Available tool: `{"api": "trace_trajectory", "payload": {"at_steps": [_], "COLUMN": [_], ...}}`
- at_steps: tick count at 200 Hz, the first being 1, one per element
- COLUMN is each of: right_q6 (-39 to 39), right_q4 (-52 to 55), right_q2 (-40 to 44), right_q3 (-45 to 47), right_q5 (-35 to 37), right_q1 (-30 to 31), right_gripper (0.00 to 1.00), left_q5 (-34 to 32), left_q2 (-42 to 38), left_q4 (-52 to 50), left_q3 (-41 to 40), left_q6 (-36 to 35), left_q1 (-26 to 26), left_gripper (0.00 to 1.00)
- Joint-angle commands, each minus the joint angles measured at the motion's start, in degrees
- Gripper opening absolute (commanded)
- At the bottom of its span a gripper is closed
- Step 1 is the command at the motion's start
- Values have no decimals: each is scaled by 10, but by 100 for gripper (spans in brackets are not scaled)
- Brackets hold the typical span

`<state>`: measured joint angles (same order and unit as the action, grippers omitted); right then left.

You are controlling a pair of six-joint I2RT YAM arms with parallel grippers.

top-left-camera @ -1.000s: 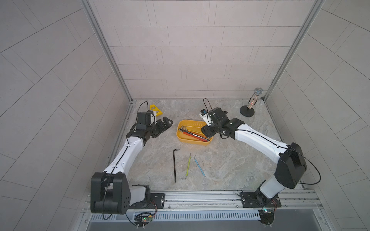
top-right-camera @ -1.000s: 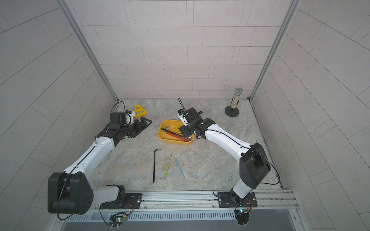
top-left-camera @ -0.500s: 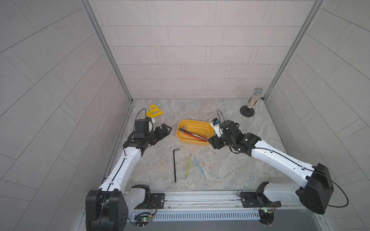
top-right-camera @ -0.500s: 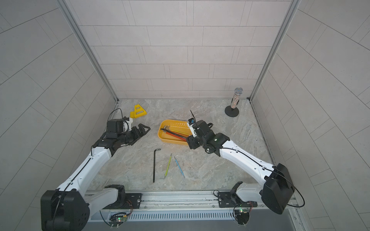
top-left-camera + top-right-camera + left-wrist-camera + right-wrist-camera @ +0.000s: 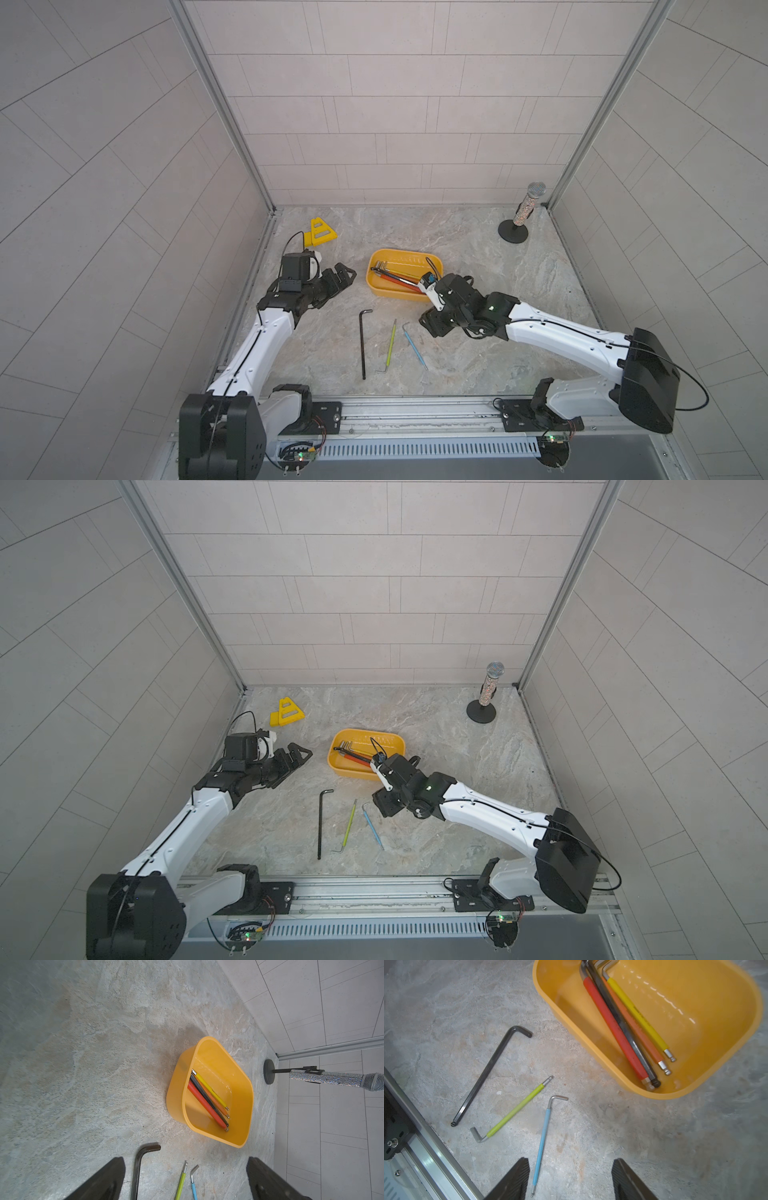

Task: Put the hex key on the desktop into the storage box
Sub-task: Pick up the Allen key from the center of the board.

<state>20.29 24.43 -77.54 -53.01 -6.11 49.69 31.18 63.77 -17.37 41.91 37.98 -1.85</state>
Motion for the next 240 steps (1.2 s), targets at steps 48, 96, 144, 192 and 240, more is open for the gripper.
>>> {"api": "trace_trajectory", "payload": {"at_steps": [48,96,144,192,240], "right_q6": [54,64,63,68,70], "right_q4": [-1,2,21,17,14], "right_q2": [-90,-135,-184,-211,-231], "right_q3": [-20,-31,-56,-60,-60], "right_q5": [24,34,44,55,53], "right_q1": [57,80,97,101,102], "right_gripper": [63,59,54,52,50], "left_q5": [4,12,13,12,15], "left_q2": [0,-3,-6,-11,-9], "left_q4": [-19,-22,-23,-23,-22], "left_q3": [16,17,17,15,15], "left_q6": [-22,-26,-26,-26,-26], "left_q1": [15,23,24,25,27], "left_gripper": [99,99,99,99,99]}}
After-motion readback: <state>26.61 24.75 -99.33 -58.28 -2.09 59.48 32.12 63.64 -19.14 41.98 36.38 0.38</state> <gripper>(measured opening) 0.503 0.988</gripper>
